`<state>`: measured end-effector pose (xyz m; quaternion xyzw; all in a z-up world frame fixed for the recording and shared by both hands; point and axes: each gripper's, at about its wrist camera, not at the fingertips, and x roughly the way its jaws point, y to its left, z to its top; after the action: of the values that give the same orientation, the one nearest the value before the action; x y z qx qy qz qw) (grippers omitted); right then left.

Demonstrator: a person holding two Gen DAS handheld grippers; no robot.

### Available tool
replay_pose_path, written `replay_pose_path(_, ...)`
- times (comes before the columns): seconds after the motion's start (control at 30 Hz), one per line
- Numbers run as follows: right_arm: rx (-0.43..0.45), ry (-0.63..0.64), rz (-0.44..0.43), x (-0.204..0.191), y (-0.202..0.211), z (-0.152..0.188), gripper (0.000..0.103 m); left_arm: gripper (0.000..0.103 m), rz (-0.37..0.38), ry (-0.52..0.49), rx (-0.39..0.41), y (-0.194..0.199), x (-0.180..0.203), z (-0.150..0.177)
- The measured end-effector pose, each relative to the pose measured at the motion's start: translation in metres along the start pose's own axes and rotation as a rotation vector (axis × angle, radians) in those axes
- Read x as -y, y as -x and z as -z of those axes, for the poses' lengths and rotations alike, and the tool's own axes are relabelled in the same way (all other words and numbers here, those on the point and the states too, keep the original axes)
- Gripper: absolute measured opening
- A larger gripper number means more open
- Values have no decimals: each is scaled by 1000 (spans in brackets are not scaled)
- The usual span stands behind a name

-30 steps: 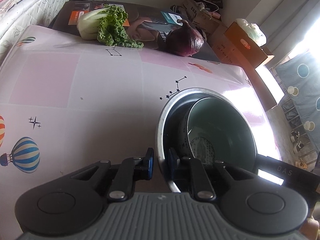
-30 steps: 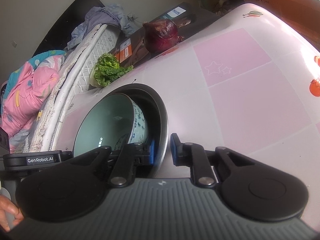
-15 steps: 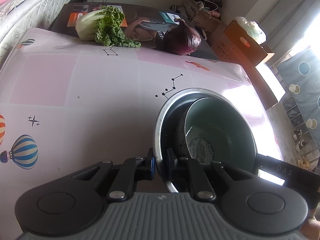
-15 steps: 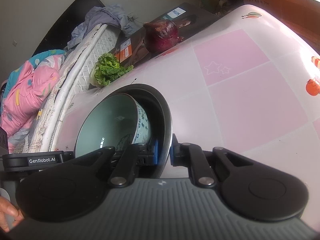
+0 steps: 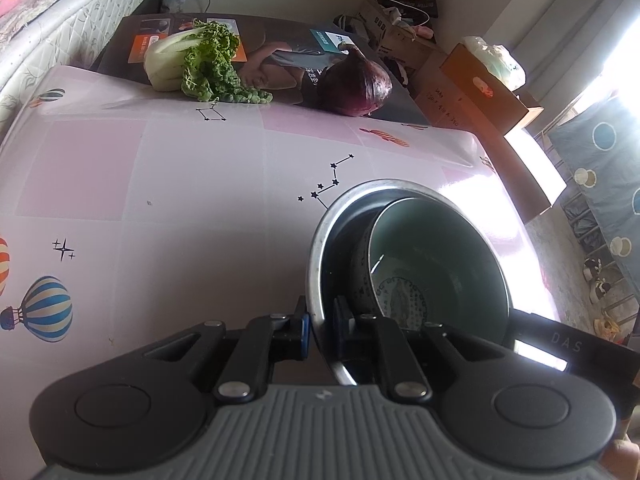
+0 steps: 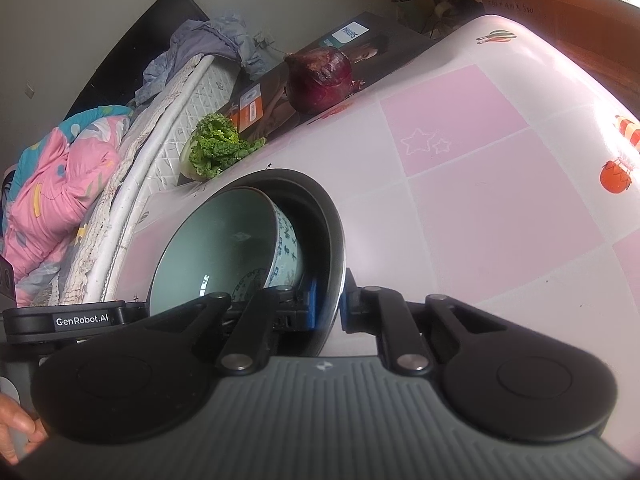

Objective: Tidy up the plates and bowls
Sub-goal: 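Lift the steel bowl holding the green bowl with the right gripper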

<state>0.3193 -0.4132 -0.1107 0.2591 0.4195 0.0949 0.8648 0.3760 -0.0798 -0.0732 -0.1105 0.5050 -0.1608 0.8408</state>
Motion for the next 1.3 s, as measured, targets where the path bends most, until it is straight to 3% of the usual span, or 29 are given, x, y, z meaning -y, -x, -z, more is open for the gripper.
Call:
replay_pose_path(0.53, 30, 8, -2, -6, 22, -4, 10, 11, 15, -9, 30, 19, 9, -4)
replay_pose_path(0.9, 60, 21, -6, -29, 62, -5, 10, 11, 38, -6, 76, 63, 17, 3)
replay_pose_path(1.3, 72, 31, -24, -60, 117, 36, 11, 11, 32, 2, 96, 118, 16, 40)
